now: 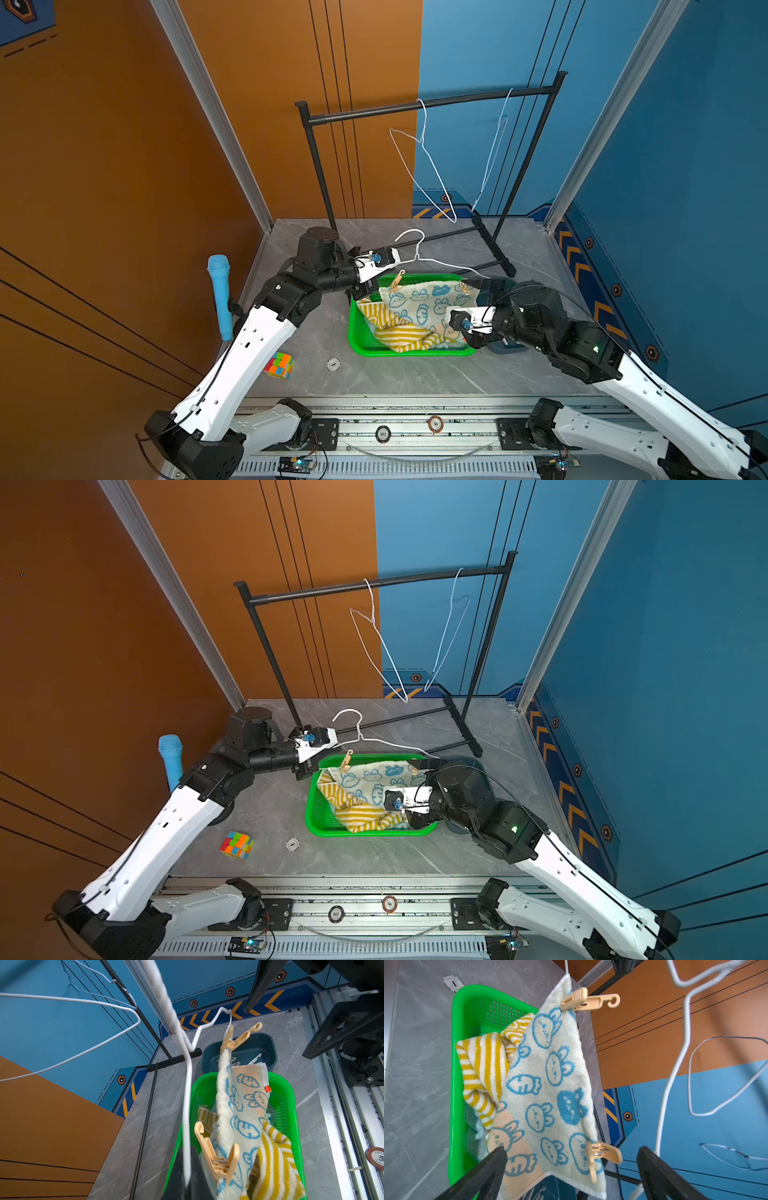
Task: Remove the clothespins securing towels to the hanger
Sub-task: Remove the clothespin from the hanger.
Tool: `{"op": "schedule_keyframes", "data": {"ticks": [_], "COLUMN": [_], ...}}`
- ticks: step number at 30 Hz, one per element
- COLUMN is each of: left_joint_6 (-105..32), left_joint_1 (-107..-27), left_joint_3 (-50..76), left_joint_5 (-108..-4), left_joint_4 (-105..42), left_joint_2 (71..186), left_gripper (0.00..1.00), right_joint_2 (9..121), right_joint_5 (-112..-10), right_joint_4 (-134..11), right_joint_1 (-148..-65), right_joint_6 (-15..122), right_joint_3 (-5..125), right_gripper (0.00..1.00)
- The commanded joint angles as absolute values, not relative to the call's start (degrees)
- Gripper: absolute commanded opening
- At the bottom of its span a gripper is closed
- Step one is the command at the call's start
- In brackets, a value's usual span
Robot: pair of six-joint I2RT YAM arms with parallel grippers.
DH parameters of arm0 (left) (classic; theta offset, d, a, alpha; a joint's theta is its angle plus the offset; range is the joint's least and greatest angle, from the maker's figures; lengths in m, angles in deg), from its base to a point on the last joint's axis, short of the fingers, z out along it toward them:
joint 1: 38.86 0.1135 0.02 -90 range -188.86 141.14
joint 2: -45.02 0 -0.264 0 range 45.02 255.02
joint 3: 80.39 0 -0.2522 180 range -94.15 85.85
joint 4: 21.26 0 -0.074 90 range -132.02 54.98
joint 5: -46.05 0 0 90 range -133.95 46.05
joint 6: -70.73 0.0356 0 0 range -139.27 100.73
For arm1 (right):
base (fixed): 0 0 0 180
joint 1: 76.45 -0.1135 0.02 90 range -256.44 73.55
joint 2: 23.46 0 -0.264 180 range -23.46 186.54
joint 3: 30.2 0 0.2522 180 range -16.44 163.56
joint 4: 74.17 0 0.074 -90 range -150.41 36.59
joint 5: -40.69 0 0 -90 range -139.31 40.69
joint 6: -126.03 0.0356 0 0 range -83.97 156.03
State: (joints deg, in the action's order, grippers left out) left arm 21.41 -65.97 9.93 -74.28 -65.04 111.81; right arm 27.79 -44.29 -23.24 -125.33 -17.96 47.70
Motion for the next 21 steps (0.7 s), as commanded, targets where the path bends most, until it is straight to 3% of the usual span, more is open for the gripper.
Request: {"op": "schedule_keyframes", "data": {"ticks": [1, 14, 18, 21], "left_joint_6": [21.95, 22.1, 22.29, 22.33], "left_joint_1": [-66.5, -66.77, -66.81, -66.76], "left_joint_3": [10.09, 9.58, 9.66, 9.61], "left_joint_5": [-76.21, -75.95, -75.69, -75.6], "left_joint_4": [-64.55, -65.3, -65.41, -65.43], "left_joint_2": [110.68, 110.58, 110.59, 110.59], "left_gripper": [0.0, 0.0, 0.0, 0.0], "right_joint_2": [28.99, 37.56, 38.57, 38.87], "right_joint_5": [-39.79, -34.14, -33.69, -33.86], "right_joint_4": [-19.59, -15.05, -12.62, -11.08], "right_joint_1": [-125.62, -124.81, -123.82, -123.0], "right_joint_6": [-21.46, -24.95, -25.13, -25.18], "right_joint_3": [50.16, 55.21, 56.56, 57.1], "right_gripper": [1.0, 0.99, 0.92, 0.82]}}
